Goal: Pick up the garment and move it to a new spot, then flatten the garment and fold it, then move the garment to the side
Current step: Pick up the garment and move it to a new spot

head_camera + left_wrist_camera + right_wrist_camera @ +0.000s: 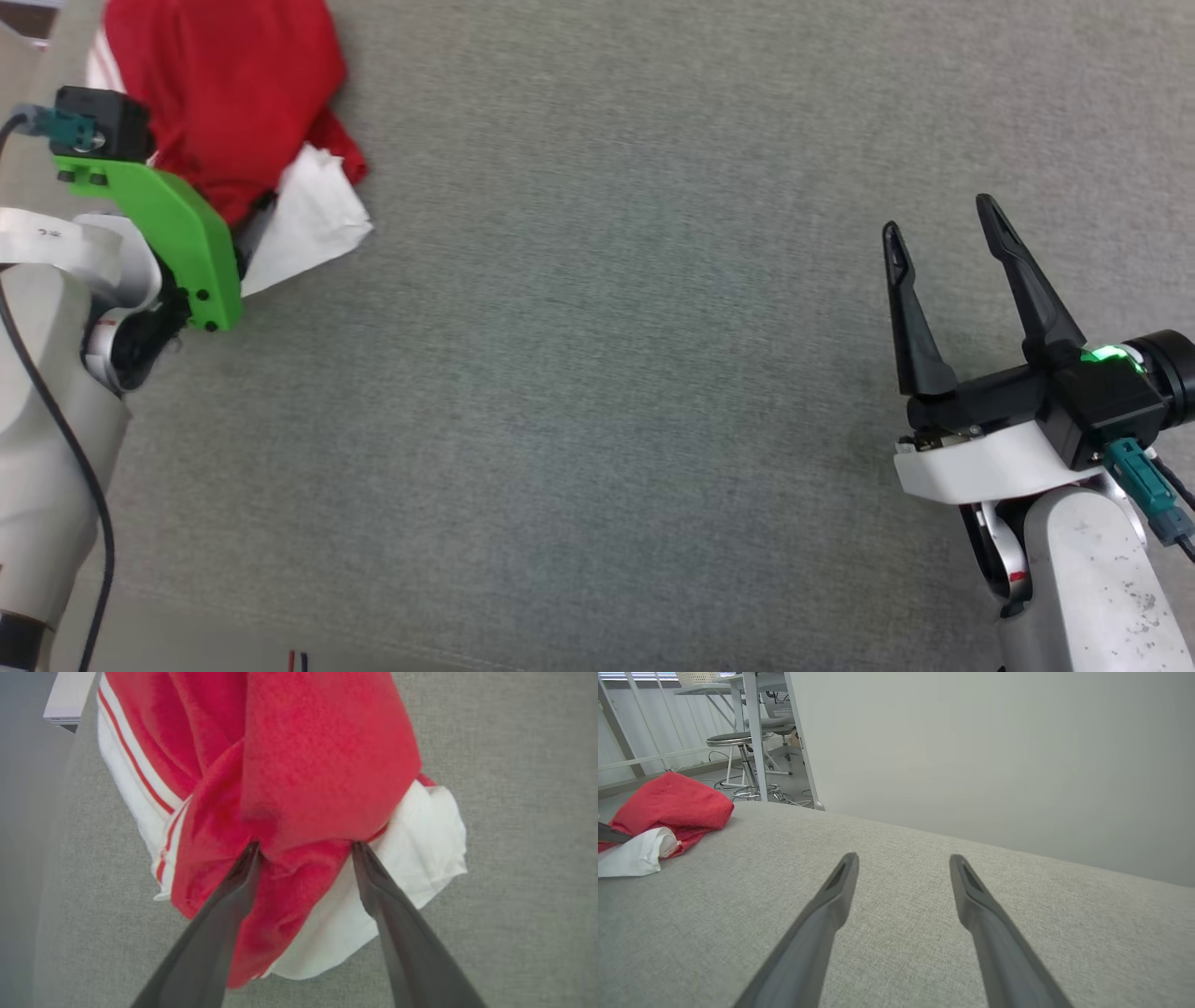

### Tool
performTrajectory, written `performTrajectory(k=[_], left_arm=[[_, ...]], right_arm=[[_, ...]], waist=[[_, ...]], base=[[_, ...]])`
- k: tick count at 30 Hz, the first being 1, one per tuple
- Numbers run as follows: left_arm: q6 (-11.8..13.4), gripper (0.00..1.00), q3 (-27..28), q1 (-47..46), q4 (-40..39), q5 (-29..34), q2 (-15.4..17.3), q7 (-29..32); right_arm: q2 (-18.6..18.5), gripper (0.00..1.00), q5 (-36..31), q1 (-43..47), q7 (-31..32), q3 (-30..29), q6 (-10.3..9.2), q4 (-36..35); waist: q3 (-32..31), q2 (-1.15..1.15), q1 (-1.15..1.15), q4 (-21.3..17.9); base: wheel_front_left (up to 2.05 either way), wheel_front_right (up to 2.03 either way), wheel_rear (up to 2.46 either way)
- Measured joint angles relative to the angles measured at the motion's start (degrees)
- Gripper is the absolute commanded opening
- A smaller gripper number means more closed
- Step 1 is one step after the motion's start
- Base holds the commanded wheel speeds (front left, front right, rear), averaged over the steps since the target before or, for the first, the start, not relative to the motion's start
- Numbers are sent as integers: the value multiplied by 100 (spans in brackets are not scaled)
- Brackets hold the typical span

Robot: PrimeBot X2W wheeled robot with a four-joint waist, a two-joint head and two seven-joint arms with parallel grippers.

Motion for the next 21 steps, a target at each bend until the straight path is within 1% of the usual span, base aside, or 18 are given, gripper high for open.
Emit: performTrajectory(k=[7,8,9,10,13,15,21], left_arm=[[0,100,-202,-232,700,-319,96,-64],[0,79,-226,-247,732,-367,119,-58],[0,23,-243,-259,759,-457,136,-58],[0,0,-280,-266,761,-568,166,-59],[2,0,-390,-295,754,-767,210,-99],[2,0,-455,-291,775,-856,209,-263],[0,0,-631,-178,791,-979,207,-1066]], right_arm=[[-2,100,0,-18,0,4,0,4],[-3,100,0,-18,0,1,0,4],[-4,100,0,-18,0,-4,0,5],[-7,100,-3,-18,0,-11,0,8],[-4,100,-35,-19,0,-35,0,27],[-5,100,-41,-19,0,-58,0,62],[5,100,-40,-16,0,-81,0,197]], waist=[[262,1,0,-357],[284,1,0,-380],[308,1,0,-402],[326,1,0,-417],[337,1,0,-410],[309,1,0,-386],[87,1,0,-313]], base=[[0,0,0],[0,0,0],[0,0,0],[0,0,0],[0,0,0],[0,0,0],[0,0,0]])
